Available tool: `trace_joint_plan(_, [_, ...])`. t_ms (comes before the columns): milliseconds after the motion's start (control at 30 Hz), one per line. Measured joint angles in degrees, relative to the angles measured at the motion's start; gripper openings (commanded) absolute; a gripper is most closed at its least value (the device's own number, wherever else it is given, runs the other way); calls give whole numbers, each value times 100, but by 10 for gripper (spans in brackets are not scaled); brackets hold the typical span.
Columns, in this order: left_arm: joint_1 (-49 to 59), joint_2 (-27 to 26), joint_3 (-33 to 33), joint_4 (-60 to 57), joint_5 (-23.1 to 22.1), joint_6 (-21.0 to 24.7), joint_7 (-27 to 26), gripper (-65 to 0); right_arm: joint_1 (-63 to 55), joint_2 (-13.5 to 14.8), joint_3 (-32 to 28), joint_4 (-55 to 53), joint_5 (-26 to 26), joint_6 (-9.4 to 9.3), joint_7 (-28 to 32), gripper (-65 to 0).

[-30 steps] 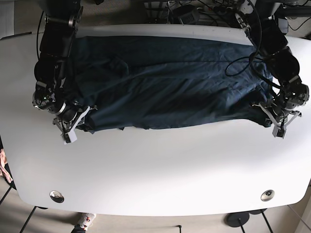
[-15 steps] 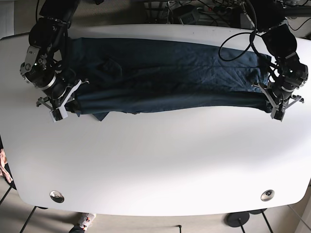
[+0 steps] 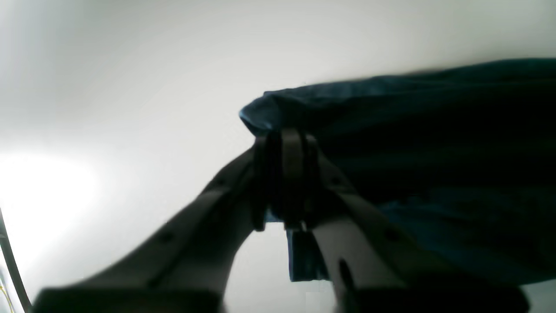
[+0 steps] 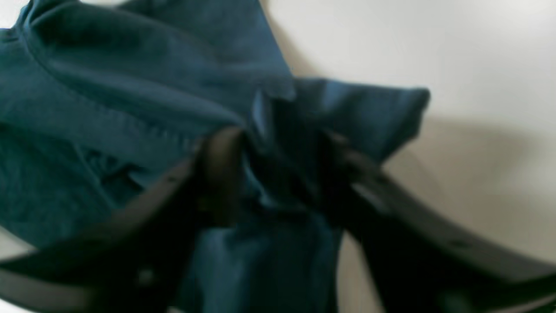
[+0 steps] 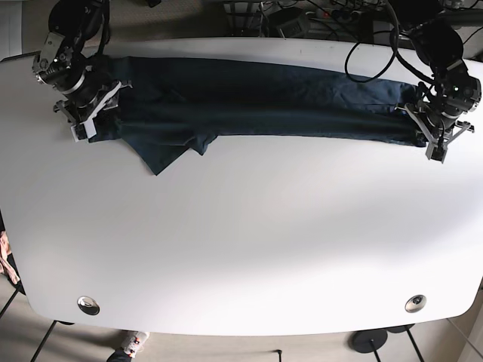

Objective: Fold the T-shirt properly

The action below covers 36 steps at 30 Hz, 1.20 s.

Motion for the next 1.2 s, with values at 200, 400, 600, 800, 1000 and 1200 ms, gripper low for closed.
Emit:
trace_joint_plan(200, [33,-9,-9,210,15,2,17,-300,251,15,177,197,776,59,-22,-90])
trace_joint_plan(400, [52,-2,323,376,-20,2,13,-346,1526,-7,-824,-1113,-319,57,2,-89])
trace_joint_plan(600, [367,24,555,280,-22,0,-2,-365,2017,28,-1384,-2426,-551,50,474,-90])
trace_joint_plan(800, [382,11,522,120,-20,2,-2,-365,1956,-87,-1790,-2566,-426,52,817,-178])
trace_joint_plan(1000, [380,13,533,61,-22,2,-4,-365,1926,-251,-1808,-2581,-428,52,776,-625])
trace_joint_plan(1200, [380,13,540,50,-22,2,-4,-365,1668,-304,-1563,-1626,-481,55,531,-633])
